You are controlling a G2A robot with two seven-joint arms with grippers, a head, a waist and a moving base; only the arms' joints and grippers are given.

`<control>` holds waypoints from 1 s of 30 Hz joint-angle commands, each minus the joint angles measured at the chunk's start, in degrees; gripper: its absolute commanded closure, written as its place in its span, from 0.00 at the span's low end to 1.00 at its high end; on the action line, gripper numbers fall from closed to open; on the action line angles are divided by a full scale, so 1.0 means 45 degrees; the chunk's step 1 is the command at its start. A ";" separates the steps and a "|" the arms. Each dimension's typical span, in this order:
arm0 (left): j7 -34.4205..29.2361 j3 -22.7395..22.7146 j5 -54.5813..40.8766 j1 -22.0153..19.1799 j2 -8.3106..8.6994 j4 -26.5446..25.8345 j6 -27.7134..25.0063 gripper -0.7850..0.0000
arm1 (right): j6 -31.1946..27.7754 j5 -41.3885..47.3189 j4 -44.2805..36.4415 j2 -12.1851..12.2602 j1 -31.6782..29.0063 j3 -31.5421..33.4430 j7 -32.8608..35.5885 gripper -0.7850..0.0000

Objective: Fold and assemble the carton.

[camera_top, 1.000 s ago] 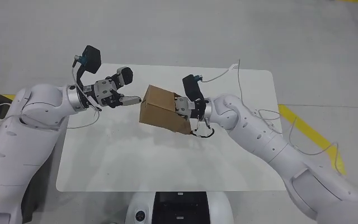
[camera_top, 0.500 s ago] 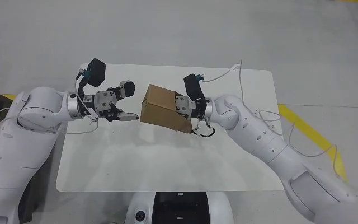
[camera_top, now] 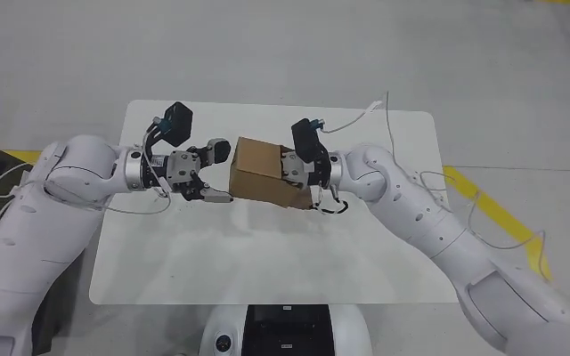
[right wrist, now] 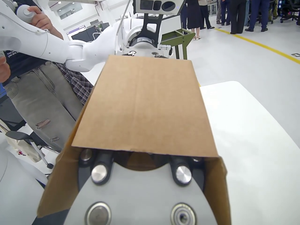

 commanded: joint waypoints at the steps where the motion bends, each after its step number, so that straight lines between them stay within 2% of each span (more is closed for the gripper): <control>1: -0.0039 0.0270 0.0090 -0.0188 -0.0025 0.0014 0.0040 0.00 | 0.0000 -0.0090 -0.0033 0.0030 0.0014 -0.0003 0.0145 1.00; 10: -0.0163 0.1102 0.0310 -0.0933 -0.0141 0.0190 0.0163 0.00 | 0.0000 -0.0354 -0.0239 0.0071 0.0117 -0.0116 0.0466 1.00; 23: 0.0004 0.1674 0.0488 -0.1268 -0.0206 0.0405 -0.0003 0.00 | 0.0000 -0.0485 -0.0105 0.0051 0.0319 -0.0269 0.0566 1.00; 25: -0.0004 0.1784 0.0426 -0.1311 -0.0214 0.0384 0.0005 0.04 | 0.0000 -0.0493 -0.0095 0.0048 0.0340 -0.0284 0.0541 1.00; 26: -0.0002 0.1844 0.0350 -0.1333 -0.0217 0.0405 0.0002 0.11 | 0.0000 -0.0507 -0.0078 0.0049 0.0348 -0.0285 0.0524 1.00; 30: 0.0006 0.2019 0.0157 -0.1471 -0.0208 0.0496 -0.0005 0.25 | 0.0000 -0.0618 -0.0059 0.0051 0.0382 -0.0272 0.0429 1.00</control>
